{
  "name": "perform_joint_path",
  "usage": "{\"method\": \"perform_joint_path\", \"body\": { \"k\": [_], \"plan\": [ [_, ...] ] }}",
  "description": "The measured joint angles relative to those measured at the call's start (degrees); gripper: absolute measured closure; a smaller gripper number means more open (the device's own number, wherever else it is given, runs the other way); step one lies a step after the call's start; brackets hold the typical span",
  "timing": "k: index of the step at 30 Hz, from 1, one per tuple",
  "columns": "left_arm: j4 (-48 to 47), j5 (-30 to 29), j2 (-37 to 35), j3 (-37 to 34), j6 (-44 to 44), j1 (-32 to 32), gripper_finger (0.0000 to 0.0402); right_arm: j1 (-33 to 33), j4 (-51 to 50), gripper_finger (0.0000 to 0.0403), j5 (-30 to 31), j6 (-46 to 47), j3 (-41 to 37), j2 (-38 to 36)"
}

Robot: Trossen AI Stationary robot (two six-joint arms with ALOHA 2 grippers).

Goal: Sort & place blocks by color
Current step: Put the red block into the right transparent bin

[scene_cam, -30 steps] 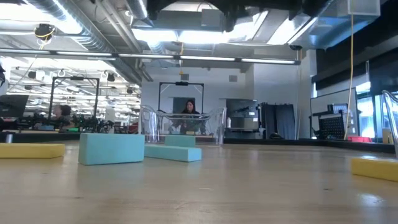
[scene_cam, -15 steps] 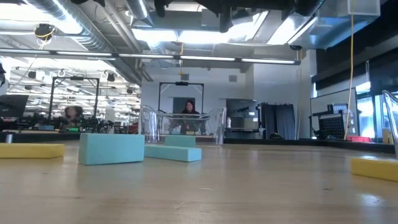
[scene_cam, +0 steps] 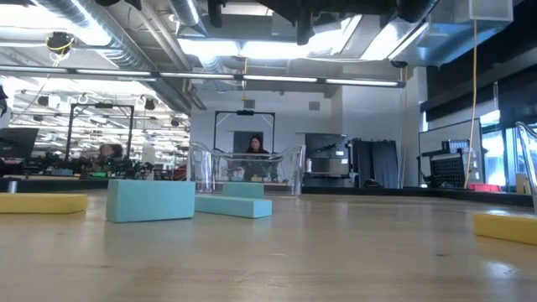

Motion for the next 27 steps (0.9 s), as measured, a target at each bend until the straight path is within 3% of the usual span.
{"method": "perform_joint_path", "body": {
  "k": [4,10,18,27],
  "plan": [
    [-1.25,0.02,-1.46,0.03,0.18,1.51,0.0307,0.00,-1.87,0.0201,2.07,-0.13,0.00,-1.56],
    [-7.58,-0.34,-6.03,0.04,0.82,4.04,0.0307,-1.38,-13.79,0.0141,5.48,-0.28,-0.02,-7.67],
    [-10.27,-0.26,-7.93,0.05,1.06,3.88,0.0307,-2.61,-20.63,0.0131,2.55,0.38,-0.02,-12.98],
    [-1.43,2.86,-0.03,0.02,-2.99,0.51,0.0307,-1.54,-15.78,0.0130,-2.14,4.66,0.00,-7.18]
  ]
}}
